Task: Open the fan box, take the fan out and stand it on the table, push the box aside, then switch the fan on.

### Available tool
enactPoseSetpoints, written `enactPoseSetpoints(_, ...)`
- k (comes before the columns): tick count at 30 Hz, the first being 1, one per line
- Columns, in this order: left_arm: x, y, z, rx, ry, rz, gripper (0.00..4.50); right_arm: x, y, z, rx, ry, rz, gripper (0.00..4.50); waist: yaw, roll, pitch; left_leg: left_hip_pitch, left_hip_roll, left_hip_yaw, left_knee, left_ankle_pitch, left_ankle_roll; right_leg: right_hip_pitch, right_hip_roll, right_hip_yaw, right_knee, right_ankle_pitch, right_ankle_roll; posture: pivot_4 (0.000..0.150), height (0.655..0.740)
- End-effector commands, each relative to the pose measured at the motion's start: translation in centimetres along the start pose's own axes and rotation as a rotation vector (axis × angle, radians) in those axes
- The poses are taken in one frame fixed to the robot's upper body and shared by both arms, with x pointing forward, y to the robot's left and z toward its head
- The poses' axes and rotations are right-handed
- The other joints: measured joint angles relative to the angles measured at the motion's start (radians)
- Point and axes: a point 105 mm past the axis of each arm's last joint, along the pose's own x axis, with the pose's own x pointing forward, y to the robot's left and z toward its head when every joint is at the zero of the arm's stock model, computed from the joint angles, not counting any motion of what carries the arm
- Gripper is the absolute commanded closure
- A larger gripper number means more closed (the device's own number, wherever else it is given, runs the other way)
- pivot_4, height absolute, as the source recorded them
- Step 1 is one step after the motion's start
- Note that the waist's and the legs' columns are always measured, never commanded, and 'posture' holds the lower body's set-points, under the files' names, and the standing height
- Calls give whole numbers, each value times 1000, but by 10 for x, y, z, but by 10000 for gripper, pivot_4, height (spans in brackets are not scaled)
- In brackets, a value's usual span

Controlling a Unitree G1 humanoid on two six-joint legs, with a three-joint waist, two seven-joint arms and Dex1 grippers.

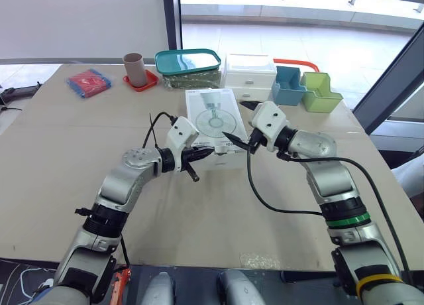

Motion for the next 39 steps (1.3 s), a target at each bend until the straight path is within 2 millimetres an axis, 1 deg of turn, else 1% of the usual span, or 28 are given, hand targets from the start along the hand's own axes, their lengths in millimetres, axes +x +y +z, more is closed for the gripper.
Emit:
enactPoseSetpoints(1,-3,5,-17,-34,52,24,44573,-5,-14,14,-25,-46,-43,0,0,0,0,0,0,0,0,0,0,0,0,0,0,0,0,1500,7400)
enactPoseSetpoints(6,-8,12,-16,-58,51,33,44573,-14,-9,6,63,-32,-28,0,0,0,0,0,0,0,0,0,0,0,0,0,0,0,0,1500,7400)
enactPoseSetpoints(9,-9,14,-16,-79,44,37,44573,-18,-5,3,79,-22,-5,0,-1,0,0,0,0,0,0,0,0,0,0,0,0,0,0,1500,7400)
enactPoseSetpoints(11,-8,15,-15,-87,42,34,44573,-21,1,1,105,-15,30,0,-2,0,0,0,0,0,0,0,0,0,0,0,0,0,0,1500,7400)
enactPoseSetpoints(15,-7,17,-7,-159,0,35,44573,-30,18,-6,120,18,124,0,-2,0,0,1,1,0,0,0,0,0,1,0,0,0,-1,1500,7400)
enactPoseSetpoints(19,-10,19,-3,-148,5,23,44573,-37,34,-7,168,30,198,0,-4,0,0,1,1,0,0,0,0,0,1,0,0,0,0,1500,7400)
enactPoseSetpoints(26,-12,23,-1,-107,13,46,44573,-41,44,-12,189,51,238,0,-5,0,0,1,1,0,0,0,0,0,1,0,0,0,0,1500,7400)
enactPoseSetpoints(34,-13,18,0,-120,11,20,44573,-40,55,-21,197,87,274,0,-5,0,0,0,1,0,0,1,0,0,1,0,0,0,0,1500,7400)
enactPoseSetpoints(39,-15,20,6,-141,-18,23,44573,-40,63,-19,213,81,309,0,-5,0,0,0,1,0,0,0,0,0,1,0,0,0,0,1500,7400)
